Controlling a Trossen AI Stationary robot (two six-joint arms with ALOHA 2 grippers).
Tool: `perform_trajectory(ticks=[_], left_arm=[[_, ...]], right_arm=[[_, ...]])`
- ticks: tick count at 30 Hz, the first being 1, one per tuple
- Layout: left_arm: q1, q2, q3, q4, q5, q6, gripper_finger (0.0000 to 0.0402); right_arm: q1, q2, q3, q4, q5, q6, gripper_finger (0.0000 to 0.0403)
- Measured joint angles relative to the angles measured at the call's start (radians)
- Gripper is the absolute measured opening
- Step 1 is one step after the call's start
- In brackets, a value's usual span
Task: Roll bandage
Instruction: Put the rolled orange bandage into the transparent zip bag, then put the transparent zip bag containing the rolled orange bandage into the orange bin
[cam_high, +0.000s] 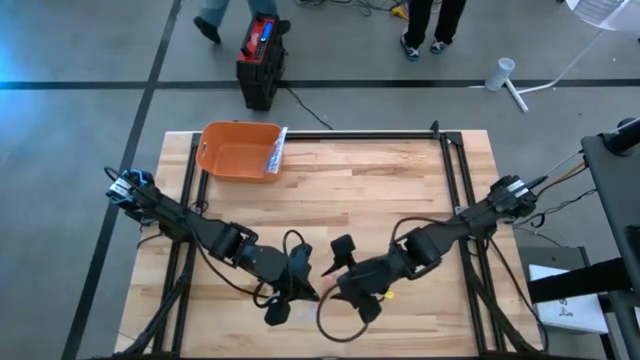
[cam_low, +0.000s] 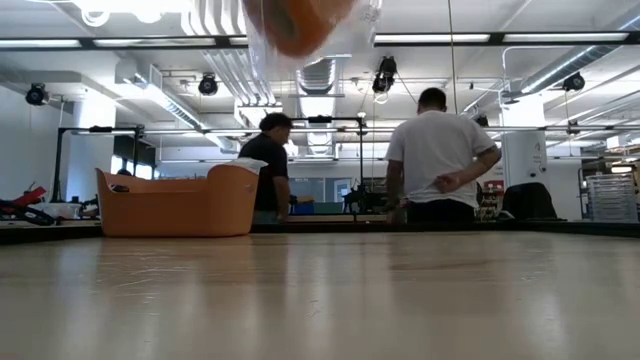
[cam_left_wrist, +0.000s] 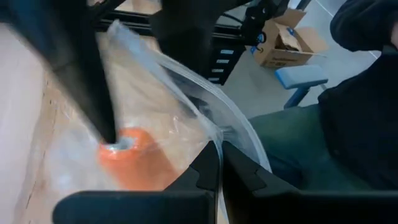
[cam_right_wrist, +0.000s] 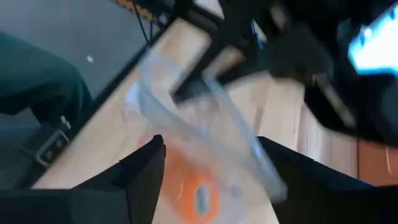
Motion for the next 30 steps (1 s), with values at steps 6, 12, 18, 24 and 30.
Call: perform_trajectory(ticks=[6,12,18,24,30], left_arm=[[0.000,0.000,0.000,-0.002,0.000,-0.016,0.0000],[0.000,0.000,0.000,0.021,-0.008,-0.002,0.0000],[0.001,0.000,0.000,0.012,-0.009,0.005,0.0010],[0.001,-0.023,0.000,0.018,-0.010,0.036,0.0074],[0.012,-0.084,0.000,-0.033,-0.034,0.044,0.0183]], right_arm=[[0.005,0.003,0.000,0.093,-0.062,-0.036,0.0199],[-0.005,0.016,0.000,0.095,-0.060,0.001,0.0124],[-0.006,0.018,0.000,0.094,-0.061,0.007,0.0013],[-0.006,0.012,0.000,0.085,-0.060,0.029,0.0005],[-0.013,0.003,0.000,0.031,-0.058,0.036,0.0001]])
